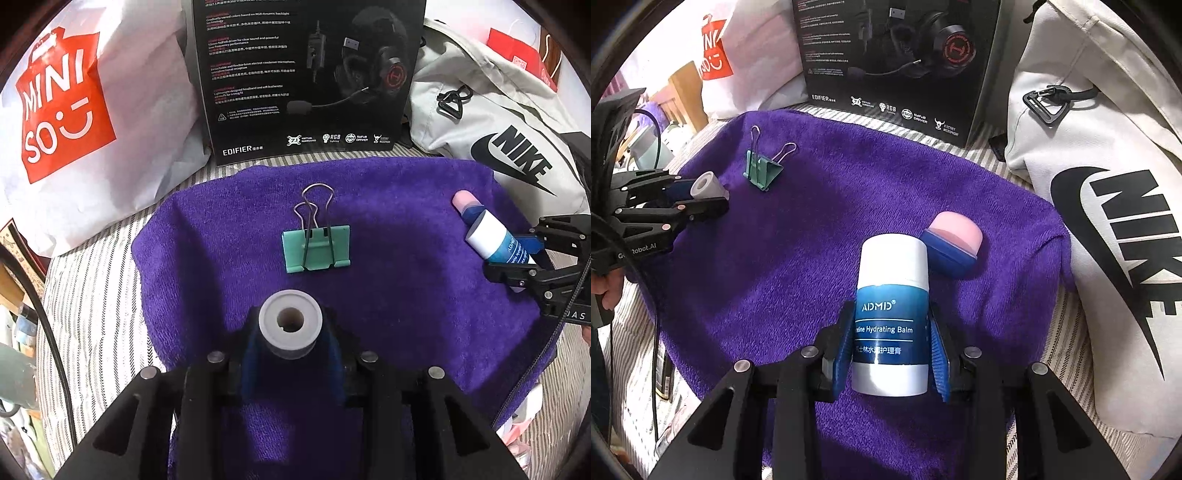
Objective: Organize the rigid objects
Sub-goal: 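Carry the balm beside the pink case while the left tool carries the tape near the clip, then open both tools on the towel and lift them away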
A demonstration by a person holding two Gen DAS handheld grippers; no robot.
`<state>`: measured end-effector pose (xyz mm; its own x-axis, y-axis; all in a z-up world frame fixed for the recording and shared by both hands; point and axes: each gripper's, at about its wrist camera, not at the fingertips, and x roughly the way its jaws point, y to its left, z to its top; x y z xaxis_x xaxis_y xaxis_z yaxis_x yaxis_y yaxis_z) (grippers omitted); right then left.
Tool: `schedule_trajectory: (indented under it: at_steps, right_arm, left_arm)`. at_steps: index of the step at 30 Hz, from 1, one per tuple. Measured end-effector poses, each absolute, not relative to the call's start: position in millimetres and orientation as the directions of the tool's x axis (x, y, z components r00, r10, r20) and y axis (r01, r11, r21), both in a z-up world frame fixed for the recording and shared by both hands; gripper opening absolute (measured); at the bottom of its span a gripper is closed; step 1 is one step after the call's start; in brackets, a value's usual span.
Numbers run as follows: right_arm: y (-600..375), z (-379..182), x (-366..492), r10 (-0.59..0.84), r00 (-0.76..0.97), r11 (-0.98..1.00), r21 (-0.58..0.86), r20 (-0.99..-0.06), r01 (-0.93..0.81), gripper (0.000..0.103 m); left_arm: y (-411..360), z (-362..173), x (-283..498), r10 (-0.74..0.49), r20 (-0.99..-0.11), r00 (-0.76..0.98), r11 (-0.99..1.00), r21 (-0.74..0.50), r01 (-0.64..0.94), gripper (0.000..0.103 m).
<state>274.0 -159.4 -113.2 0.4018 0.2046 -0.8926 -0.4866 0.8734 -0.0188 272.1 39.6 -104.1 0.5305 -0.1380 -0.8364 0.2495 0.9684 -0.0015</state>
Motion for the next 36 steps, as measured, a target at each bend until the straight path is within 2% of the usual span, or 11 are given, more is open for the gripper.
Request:
schedule_trajectory:
  at_steps: [2, 5, 9, 17, 19, 21, 25, 26, 29, 36]
  right_arm:
    - [-160.3, -113.1, 273.9, 0.206, 0.398, 0.874, -0.016, -0.894, -0.486, 0.039]
    - [-160.1, -113.3, 273.1, 0.207, 0.394, 0.871, -0.015, -0.896, -0.491, 0.043]
    - [-160.7, -112.9, 272.9, 0.201, 0.390, 0.872, -0.018, -0.898, -0.490, 0.047]
    - [-163.8, -104.3, 270.0, 0.205, 0.399, 0.875, -0.016, -0.894, -0.484, 0.051]
    - [-163.3, -100.2, 267.8, 0.201, 0.410, 0.875, -0.025, -0.890, -0.483, 0.055]
    - [-163.2, -94.6, 265.3, 0.195, 0.423, 0.876, -0.037, -0.885, -0.482, 0.059]
    - [-166.4, -79.5, 259.7, 0.195, 0.452, 0.880, -0.047, -0.871, -0.472, 0.061]
    - [-167.6, -75.6, 258.0, 0.192, 0.461, 0.882, -0.053, -0.866, -0.468, 0.065]
    - [-171.7, -63.6, 252.6, 0.193, 0.488, 0.887, -0.062, -0.851, -0.458, 0.074]
    - [-184.3, -46.1, 227.9, 0.227, 0.507, 0.911, -0.003, -0.832, -0.413, 0.079]
  left_arm:
    - [39.8, -104.6, 271.9, -0.141, -0.837, 0.529, 0.968, -0.004, 0.252, 0.036]
    - [37.6, -105.9, 269.9, -0.152, -0.837, 0.526, 0.963, -0.006, 0.268, 0.048]
    - [33.5, -107.0, 268.5, -0.121, -0.837, 0.534, 0.964, 0.029, 0.264, 0.056]
    - [36.2, -105.5, 267.2, -0.108, -0.840, 0.531, 0.968, 0.033, 0.248, 0.057]
    - [35.4, -103.5, 266.0, -0.098, -0.840, 0.534, 0.969, 0.043, 0.245, 0.060]
    - [34.4, -100.2, 263.7, -0.081, -0.836, 0.543, 0.970, 0.060, 0.236, 0.067]
    - [30.7, -92.5, 261.3, -0.081, -0.831, 0.550, 0.968, 0.067, 0.243, 0.070]
    - [30.0, -90.0, 261.0, -0.076, -0.830, 0.552, 0.968, 0.071, 0.240, 0.071]
    - [29.2, -85.0, 257.8, -0.068, -0.832, 0.551, 0.972, 0.068, 0.223, 0.081]
    - [28.6, -63.6, 229.3, -0.038, -0.824, 0.566, 0.975, 0.093, 0.201, 0.084]
